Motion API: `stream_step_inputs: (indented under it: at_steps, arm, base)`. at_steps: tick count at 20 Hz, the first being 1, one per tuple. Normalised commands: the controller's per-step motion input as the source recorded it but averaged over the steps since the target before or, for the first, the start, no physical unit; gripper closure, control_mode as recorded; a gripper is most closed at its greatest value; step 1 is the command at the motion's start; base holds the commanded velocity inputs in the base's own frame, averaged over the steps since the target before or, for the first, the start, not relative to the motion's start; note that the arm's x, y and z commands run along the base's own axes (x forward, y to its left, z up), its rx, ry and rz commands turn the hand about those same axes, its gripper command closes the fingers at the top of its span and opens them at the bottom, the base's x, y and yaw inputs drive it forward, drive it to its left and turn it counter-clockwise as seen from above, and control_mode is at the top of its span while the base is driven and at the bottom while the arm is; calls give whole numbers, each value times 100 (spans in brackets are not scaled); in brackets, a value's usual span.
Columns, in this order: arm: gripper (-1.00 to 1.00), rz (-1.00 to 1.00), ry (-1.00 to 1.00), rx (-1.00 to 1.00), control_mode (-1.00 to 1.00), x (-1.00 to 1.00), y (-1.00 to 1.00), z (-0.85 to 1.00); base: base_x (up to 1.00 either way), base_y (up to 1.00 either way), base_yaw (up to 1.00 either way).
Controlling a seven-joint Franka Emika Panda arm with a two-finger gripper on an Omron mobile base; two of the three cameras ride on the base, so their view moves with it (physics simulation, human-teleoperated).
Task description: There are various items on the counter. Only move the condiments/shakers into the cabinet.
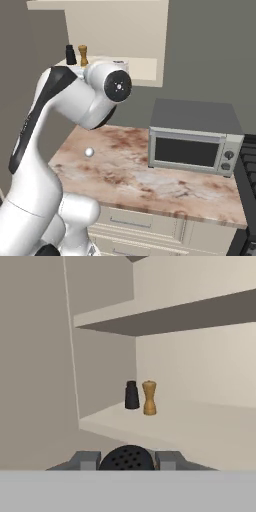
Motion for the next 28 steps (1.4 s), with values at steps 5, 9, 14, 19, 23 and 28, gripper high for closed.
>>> stream_step_inputs:
  at_steps: [5, 9, 14, 19, 23, 28]
  arm:
    - [100, -3, 9, 0, -100, 48, 0, 14]
    - [100, -3, 8, 0, -100, 52, 1, 0]
    - [100, -1, 1, 0, -100, 53, 2, 0]
    - [100, 0, 0, 1, -100, 42, 14, 1]
    - [100, -1, 0, 0, -100, 47, 21, 0]
    - [100, -4, 0, 0, -100, 52, 25, 0]
  base:
    - [0, 0, 0]
    - [0, 0, 0]
    - [0, 0, 0]
    - [0, 0, 0]
    - [0, 0, 0]
    - [0, 0, 0]
